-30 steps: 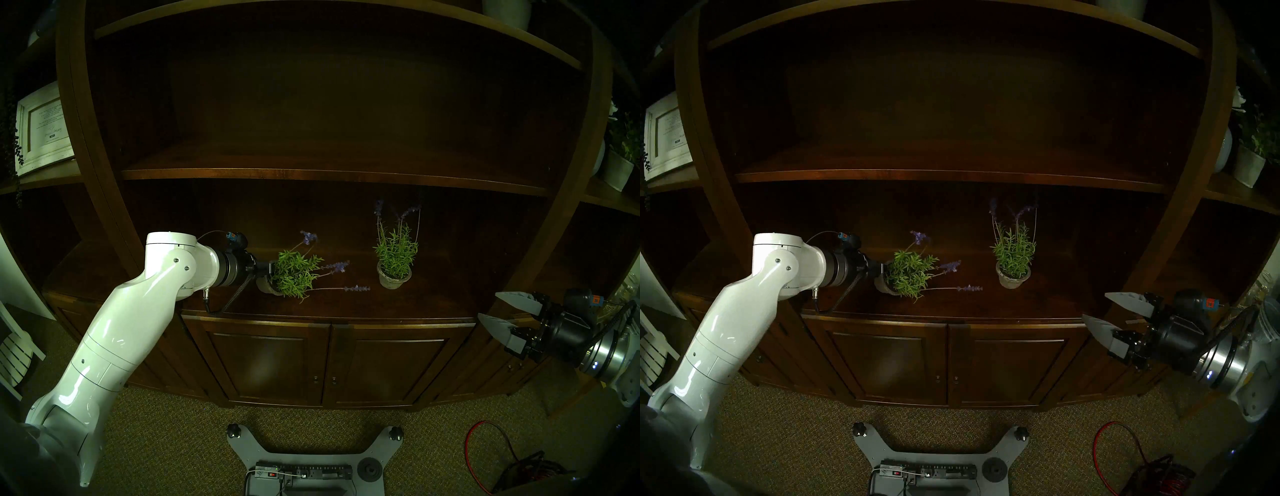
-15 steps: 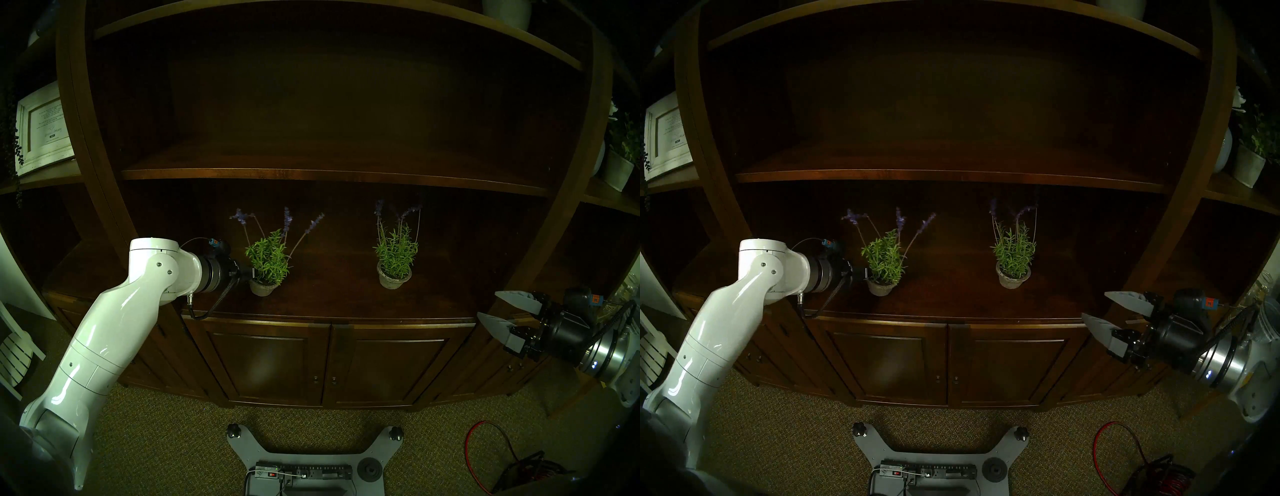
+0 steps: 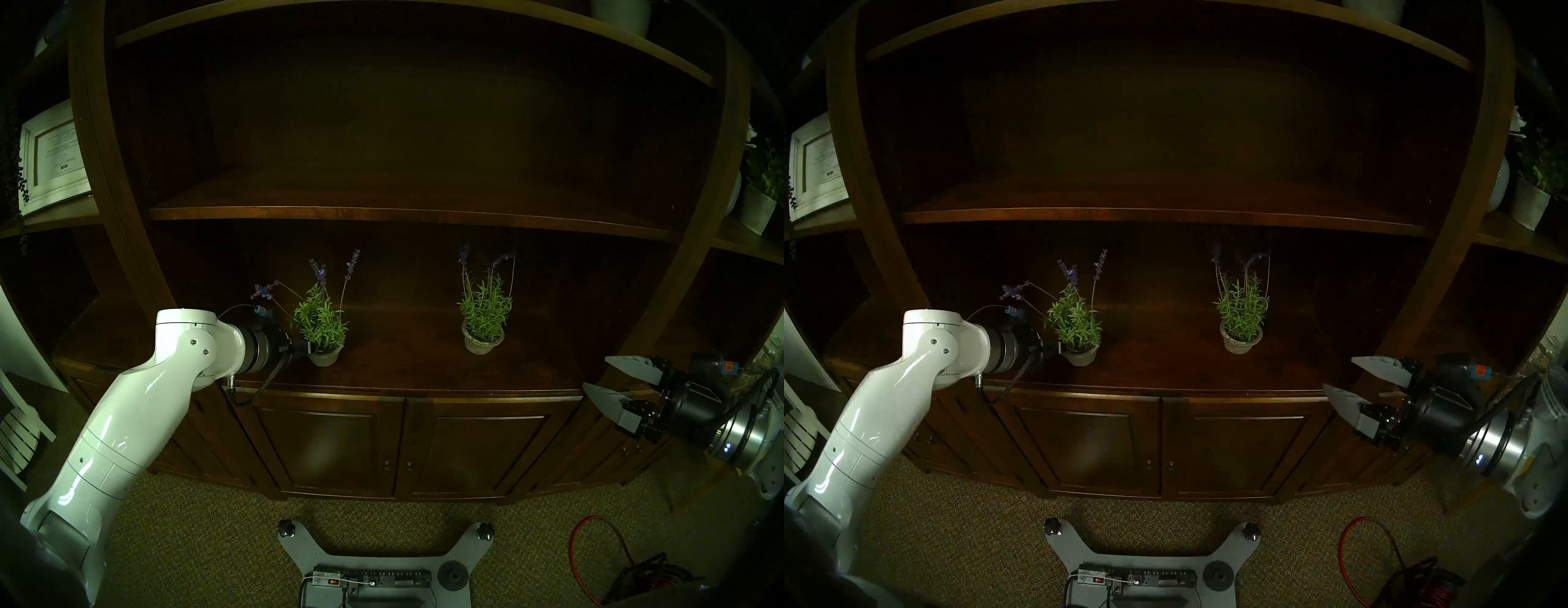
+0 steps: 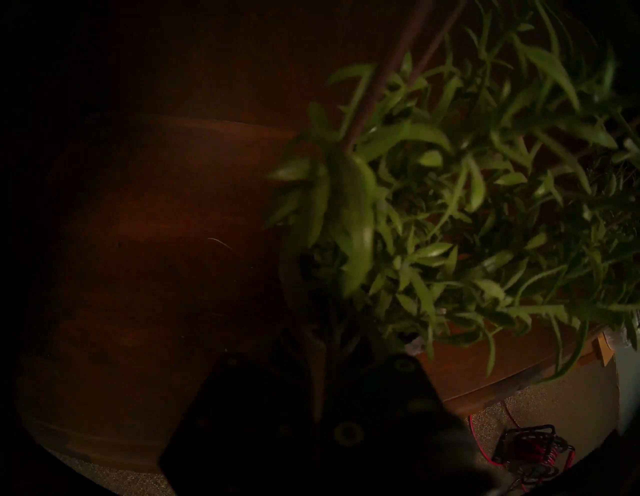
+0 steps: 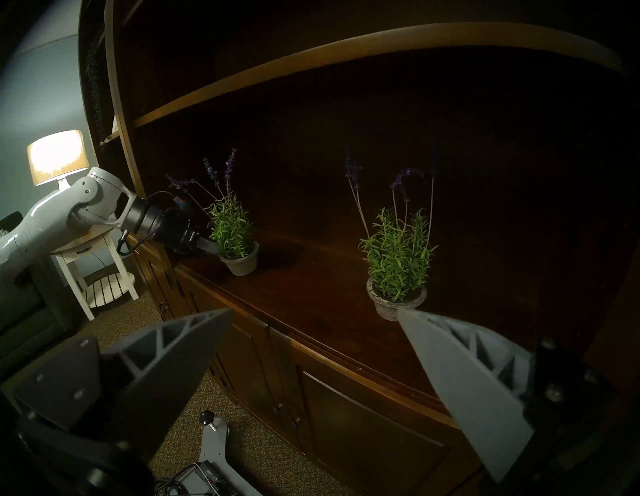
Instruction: Place the fake decorative plant upright
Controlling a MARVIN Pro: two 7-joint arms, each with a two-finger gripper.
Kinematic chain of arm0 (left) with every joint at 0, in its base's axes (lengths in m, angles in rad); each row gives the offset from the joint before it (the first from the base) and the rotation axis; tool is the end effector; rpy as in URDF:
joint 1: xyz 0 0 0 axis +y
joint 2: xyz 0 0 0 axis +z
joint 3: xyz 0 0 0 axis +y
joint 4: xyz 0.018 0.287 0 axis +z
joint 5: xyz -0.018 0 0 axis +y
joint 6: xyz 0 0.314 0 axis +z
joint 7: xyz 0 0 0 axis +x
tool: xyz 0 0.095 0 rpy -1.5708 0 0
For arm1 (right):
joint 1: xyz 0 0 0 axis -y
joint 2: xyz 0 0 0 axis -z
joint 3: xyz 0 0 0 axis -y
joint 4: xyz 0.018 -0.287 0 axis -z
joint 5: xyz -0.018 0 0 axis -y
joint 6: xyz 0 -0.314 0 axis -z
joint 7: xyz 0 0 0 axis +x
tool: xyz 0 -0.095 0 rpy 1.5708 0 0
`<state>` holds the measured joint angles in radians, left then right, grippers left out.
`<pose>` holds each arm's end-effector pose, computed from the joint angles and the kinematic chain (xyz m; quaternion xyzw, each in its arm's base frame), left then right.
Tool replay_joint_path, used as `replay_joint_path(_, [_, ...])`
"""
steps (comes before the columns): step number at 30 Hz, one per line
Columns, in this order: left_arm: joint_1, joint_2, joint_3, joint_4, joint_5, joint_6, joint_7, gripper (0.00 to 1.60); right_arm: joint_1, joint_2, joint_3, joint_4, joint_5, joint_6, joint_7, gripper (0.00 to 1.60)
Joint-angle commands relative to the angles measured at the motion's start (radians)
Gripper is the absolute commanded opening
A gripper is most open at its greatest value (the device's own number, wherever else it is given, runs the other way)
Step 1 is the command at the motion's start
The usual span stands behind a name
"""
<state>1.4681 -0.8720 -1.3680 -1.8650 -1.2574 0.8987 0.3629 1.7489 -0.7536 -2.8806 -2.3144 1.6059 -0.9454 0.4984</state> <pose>0.3992 0.0575 -0.2364 0.9168 -0.0241 0.3647 0.1610 0.1623 -0.1818 -0.1335 -0.7593 -0.2155 -0.5742 0.2176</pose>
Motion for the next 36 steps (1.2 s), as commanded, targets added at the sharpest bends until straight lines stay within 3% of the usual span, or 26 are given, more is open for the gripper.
replay_joint_path(1, [0.035,0.012,0.008,-0.046,0.006,-0.006,-0.013,0.78,0.016,-0.007,0.001,0.001,-0.001,-0.015,-0.002,1.6])
replay_joint_path(3, [0.038,0.017,0.004,-0.055,0.006,-0.009,-0.012,1.1,0.016,-0.008,0.001,0.001,-0.002,-0.015,-0.003,1.6])
replay_joint_path(9, [0.042,0.025,-0.007,-0.072,0.003,-0.015,-0.007,1.07,0.012,-0.014,0.001,0.001,-0.002,-0.015,-0.004,1.6])
replay_joint_path(21, [0.057,0.033,-0.026,-0.1,-0.009,-0.021,0.002,1.23,0.008,-0.02,0.001,-0.001,0.0,-0.015,0.001,1.6])
replay_joint_path(36, [0.038,0.033,-0.038,-0.098,-0.026,-0.022,0.008,1.27,0.008,-0.028,0.001,-0.006,0.011,-0.015,0.011,1.6])
